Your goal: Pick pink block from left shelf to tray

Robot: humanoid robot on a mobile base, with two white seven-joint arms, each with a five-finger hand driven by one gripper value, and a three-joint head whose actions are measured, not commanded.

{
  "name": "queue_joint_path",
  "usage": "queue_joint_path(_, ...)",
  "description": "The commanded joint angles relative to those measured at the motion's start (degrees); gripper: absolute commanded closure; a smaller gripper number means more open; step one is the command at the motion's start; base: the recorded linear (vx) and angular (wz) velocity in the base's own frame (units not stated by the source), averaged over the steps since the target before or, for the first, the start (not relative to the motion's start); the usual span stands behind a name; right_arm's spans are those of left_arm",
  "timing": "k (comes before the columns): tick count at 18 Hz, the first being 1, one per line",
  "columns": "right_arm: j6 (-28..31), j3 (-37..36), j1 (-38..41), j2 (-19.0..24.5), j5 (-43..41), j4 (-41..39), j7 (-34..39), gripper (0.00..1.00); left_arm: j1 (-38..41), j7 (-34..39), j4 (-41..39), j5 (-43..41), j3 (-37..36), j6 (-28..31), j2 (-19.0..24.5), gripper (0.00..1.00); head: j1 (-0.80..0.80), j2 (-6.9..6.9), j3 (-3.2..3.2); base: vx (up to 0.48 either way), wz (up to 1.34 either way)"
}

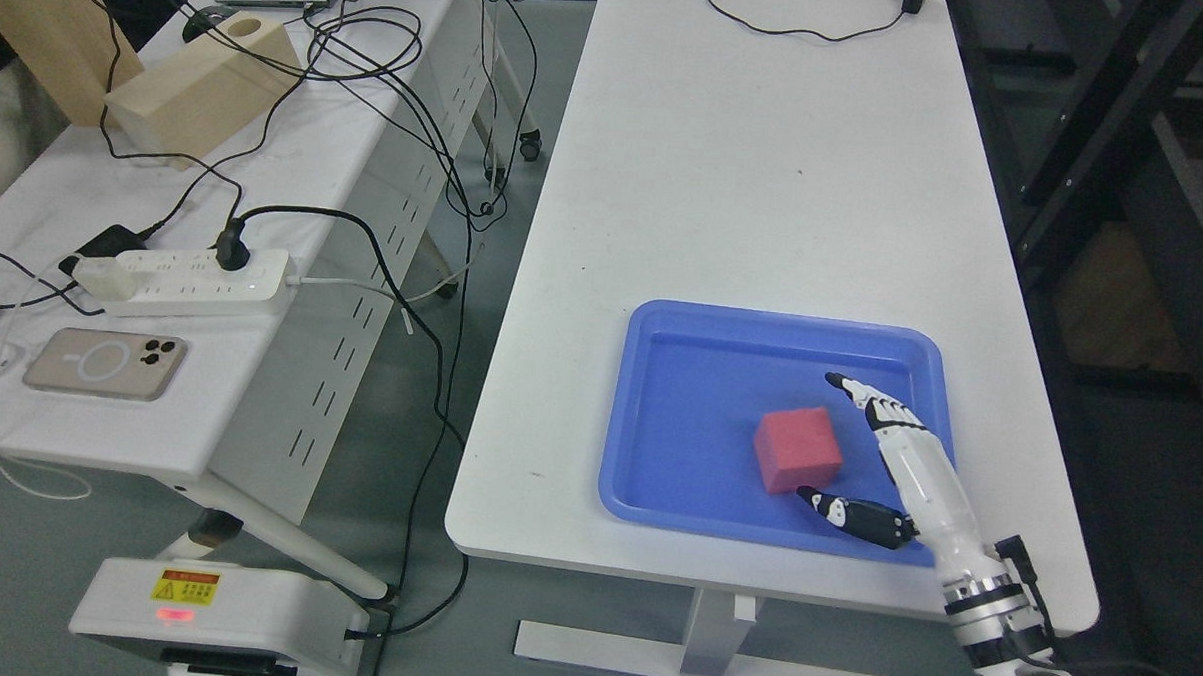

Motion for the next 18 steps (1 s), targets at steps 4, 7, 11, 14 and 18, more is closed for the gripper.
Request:
queue_joint_path(4, 1.2, -1.4, 0.3, -0.1, -28.3, -1.6, 0.6, 0.01, -1.7, 0.0, -1.0, 0.0, 0.0, 0.0, 1.0, 0.00, 0.00, 0.00, 0.00, 0.000, 0.00)
queue_joint_path(7, 1.3, -2.3, -0.3, 0.1, -35.8, -1.6, 3.2, 0.01, -1.7, 0.0, -1.0, 0.0, 0.0, 0.0, 1.0, 0.00, 0.00, 0.00, 0.00, 0.000, 0.00)
queue_joint_path(11, 1.3, -5.8, -0.5, 0.0, -44.2, -1.6, 3.8, 0.01, -1.7, 0.0, -1.0, 0.0, 0.0, 0.0, 1.0, 0.00, 0.00, 0.00, 0.00, 0.000, 0.00)
queue_joint_path(14, 1.3, -8.0, -0.4, 0.1, -48.0, -1.6, 4.3, 0.01, -1.7, 0.0, -1.0, 0.0, 0.0, 0.0, 1.0, 0.00, 0.00, 0.00, 0.00, -0.010, 0.00)
queue_joint_path(18, 9.7, -9.0, -0.3, 0.5, -48.7, -1.6, 4.5, 0.01, -1.7, 0.0, -1.0, 0.0, 0.0, 0.0, 1.0, 0.00, 0.00, 0.00, 0.00, -0.056, 0.00)
